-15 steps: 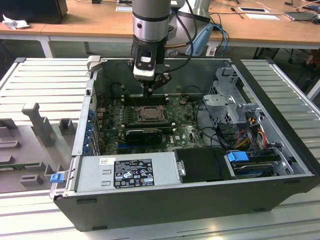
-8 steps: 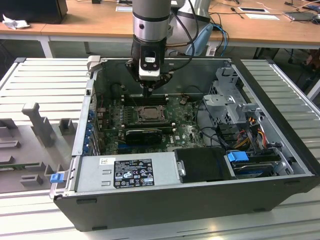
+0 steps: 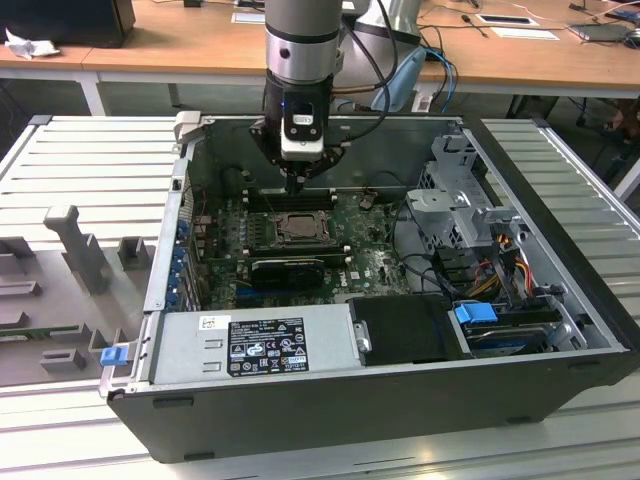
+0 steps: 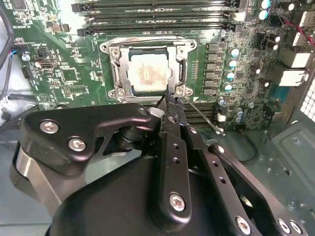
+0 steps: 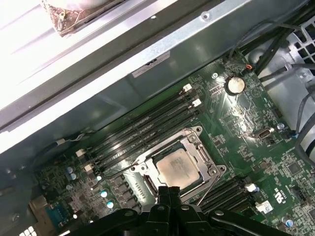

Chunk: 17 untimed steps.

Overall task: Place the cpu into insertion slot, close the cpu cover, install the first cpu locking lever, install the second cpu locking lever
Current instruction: 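Install the first cpu locking lever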

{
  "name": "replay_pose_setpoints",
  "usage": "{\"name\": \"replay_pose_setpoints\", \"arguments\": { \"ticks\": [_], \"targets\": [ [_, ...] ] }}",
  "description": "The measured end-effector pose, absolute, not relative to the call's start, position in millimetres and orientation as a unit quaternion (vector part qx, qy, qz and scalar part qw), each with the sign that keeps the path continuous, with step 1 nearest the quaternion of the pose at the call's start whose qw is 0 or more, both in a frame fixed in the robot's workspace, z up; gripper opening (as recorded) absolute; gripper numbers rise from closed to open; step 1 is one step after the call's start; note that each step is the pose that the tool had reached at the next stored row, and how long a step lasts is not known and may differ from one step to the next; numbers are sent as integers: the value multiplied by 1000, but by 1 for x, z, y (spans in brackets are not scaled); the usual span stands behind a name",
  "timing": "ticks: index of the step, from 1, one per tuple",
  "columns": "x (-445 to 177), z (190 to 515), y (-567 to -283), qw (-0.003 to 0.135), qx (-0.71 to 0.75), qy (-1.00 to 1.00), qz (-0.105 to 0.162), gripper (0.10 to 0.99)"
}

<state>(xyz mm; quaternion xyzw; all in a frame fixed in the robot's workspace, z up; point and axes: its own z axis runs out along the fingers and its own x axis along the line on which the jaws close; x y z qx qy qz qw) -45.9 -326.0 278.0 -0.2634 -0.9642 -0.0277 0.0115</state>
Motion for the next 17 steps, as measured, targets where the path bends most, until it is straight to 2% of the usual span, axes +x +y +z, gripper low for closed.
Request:
{"name": "replay_pose_setpoints", "arguments": {
  "ticks": [17],
  "targets": [
    [-45,277,-326,14,-160,-987,-26,106]
  ]
}}
